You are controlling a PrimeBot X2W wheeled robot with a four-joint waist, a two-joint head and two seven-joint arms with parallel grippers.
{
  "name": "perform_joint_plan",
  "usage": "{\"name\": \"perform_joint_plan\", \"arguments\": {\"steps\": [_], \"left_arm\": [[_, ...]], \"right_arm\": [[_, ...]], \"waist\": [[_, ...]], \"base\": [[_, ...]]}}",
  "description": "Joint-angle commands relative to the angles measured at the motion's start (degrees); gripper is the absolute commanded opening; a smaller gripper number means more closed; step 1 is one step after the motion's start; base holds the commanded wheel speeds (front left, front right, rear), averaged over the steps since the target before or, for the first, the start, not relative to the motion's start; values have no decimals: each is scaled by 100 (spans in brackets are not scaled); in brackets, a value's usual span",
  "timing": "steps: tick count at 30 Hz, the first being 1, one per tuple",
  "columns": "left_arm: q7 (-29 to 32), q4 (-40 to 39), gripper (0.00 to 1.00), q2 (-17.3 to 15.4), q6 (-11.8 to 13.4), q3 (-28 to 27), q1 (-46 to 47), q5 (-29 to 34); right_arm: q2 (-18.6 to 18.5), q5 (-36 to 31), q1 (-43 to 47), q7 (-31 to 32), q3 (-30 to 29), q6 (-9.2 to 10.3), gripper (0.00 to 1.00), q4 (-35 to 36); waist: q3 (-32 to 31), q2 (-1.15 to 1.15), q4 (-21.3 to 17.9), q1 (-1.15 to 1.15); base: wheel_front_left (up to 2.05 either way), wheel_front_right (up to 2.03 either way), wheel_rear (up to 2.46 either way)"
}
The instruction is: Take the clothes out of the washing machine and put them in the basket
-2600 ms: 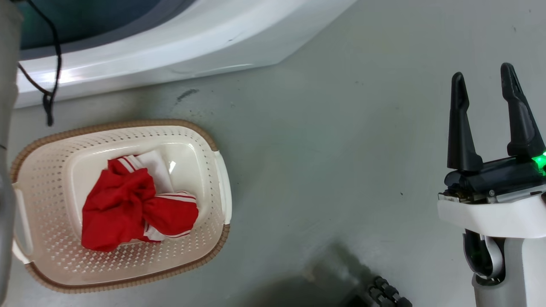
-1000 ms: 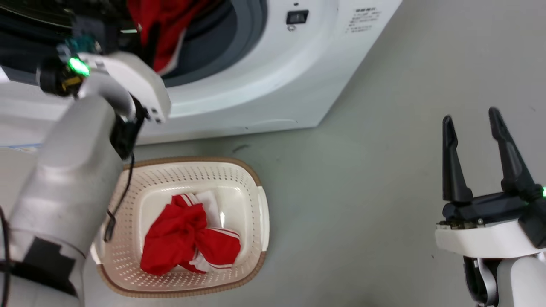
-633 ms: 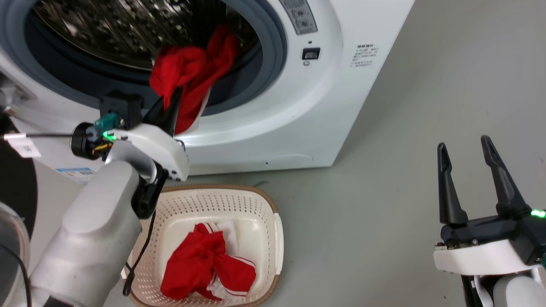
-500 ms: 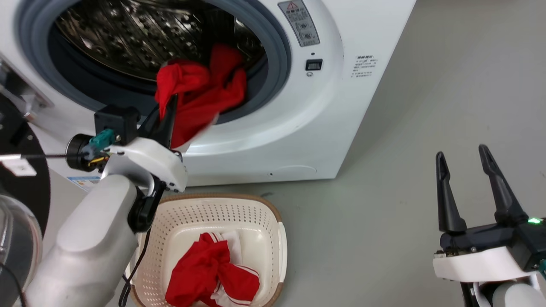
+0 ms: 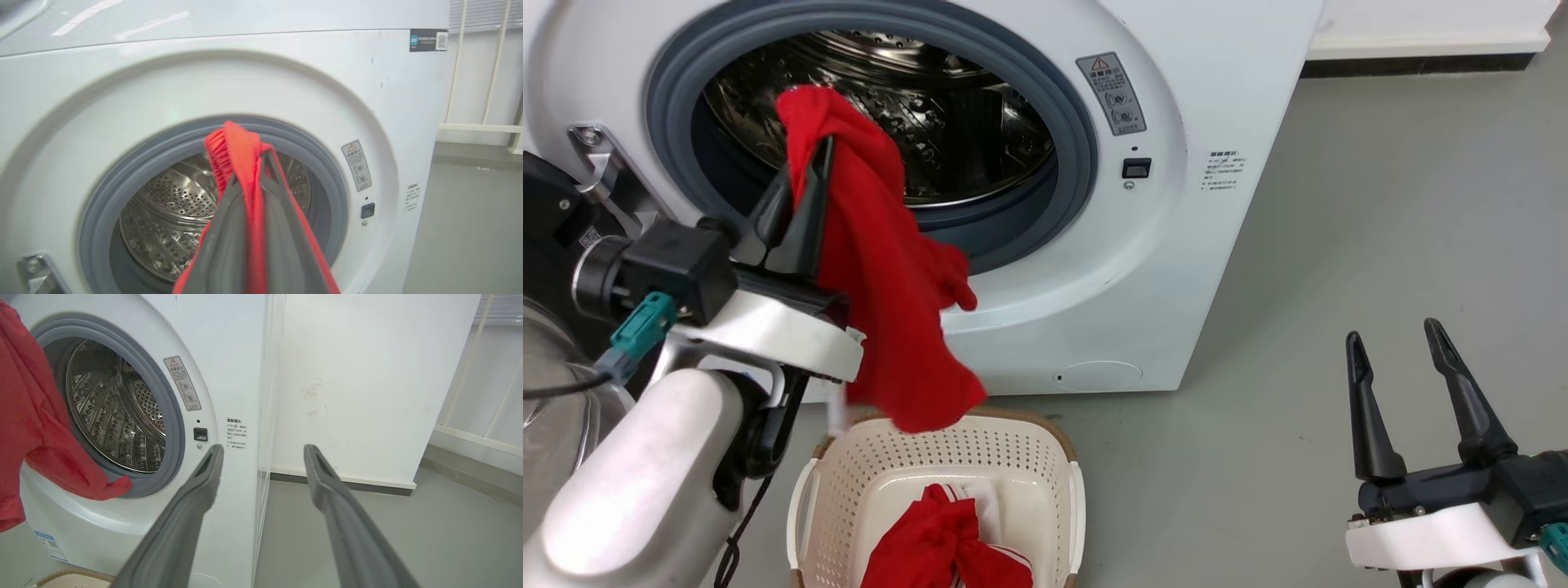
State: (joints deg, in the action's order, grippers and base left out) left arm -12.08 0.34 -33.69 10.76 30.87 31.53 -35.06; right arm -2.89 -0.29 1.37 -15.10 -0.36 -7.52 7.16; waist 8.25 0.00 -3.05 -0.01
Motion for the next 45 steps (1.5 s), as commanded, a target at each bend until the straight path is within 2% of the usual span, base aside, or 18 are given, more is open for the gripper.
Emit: {"name": "perform_joint_plan", "arguments": {"steps": [1,7,13,20,25,31,36,45], "left_arm": [[68,-240,0,-90,99,-42,-109,55],[266,-1158,0,-373,435,-108,-329,215],[401,-1810,0,-573,666,-154,-491,331],[532,-2305,0,-732,833,-99,-718,456],[552,-2422,0,-681,899,41,-959,462],[473,-2201,0,-553,869,271,-1320,339],[281,-1587,0,-351,740,548,-1594,280],[-49,249,0,390,181,982,-1433,65]], "right_arm": [[5,3,49,-9,7,5,100,-8],[5,18,110,-9,-16,6,100,-10],[5,67,106,-9,-28,5,100,4],[5,89,81,-9,-39,6,100,-6],[5,97,-2,-9,-59,5,100,-7],[5,77,-88,-9,-88,5,100,19],[4,15,-209,-9,-78,6,100,54],[4,-104,-629,-9,-47,6,100,172]], "waist": [[-38,0,11,1],[-103,0,41,1],[-114,0,87,1],[-85,0,120,1],[1,0,151,1],[156,0,201,1],[419,0,248,1],[1224,0,157,1]], "base": [[0,0,0],[0,0,0],[0,0,0],[0,0,0],[0,0,0],[0,0,0],[0,0,0],[0,0,0]]}}
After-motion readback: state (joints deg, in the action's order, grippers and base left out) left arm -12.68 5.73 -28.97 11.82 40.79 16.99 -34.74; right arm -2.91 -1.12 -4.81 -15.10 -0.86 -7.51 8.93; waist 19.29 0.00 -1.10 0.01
